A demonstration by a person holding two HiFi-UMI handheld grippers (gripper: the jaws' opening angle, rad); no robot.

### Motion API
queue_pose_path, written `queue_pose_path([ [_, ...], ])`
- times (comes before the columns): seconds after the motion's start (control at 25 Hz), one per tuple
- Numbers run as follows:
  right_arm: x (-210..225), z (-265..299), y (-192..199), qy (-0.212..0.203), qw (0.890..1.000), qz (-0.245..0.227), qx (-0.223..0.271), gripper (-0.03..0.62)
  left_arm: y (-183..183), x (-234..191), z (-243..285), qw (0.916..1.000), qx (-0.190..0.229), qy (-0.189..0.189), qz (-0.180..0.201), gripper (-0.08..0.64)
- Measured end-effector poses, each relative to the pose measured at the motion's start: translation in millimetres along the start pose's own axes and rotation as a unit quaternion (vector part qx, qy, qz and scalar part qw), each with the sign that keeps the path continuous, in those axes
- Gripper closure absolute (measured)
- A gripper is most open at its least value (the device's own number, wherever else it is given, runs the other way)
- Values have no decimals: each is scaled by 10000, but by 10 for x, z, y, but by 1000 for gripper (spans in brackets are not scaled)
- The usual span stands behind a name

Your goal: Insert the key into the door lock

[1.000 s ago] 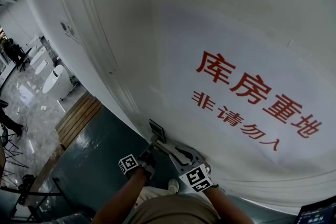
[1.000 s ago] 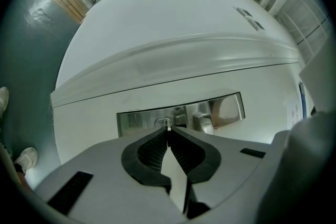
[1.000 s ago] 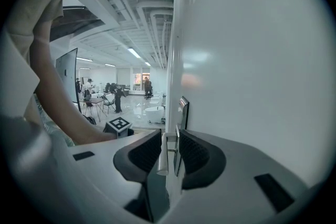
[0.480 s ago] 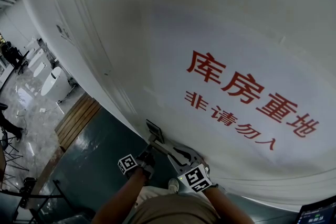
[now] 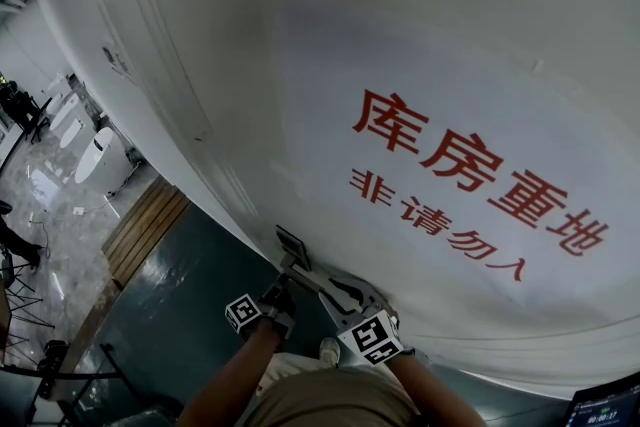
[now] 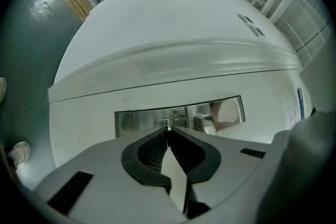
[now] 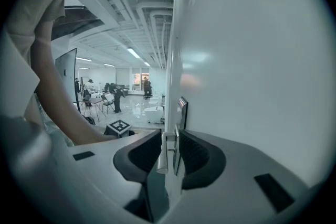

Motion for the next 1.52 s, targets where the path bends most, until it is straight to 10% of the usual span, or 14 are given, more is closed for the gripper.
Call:
queue_pose_path([
  [1.52, -41, 102, -6, -88, 9999, 45, -71, 483, 0, -102, 40, 9996, 51, 12, -290, 526],
])
Point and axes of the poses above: the fingertips, and each gripper's own axes: z forward along the fingers, x to its right, y out of its underside, the point moved 10 cm from there along -z, backward along the fingers, and after that the axes turned 3 degrees about -y, right-handed, at the moved point
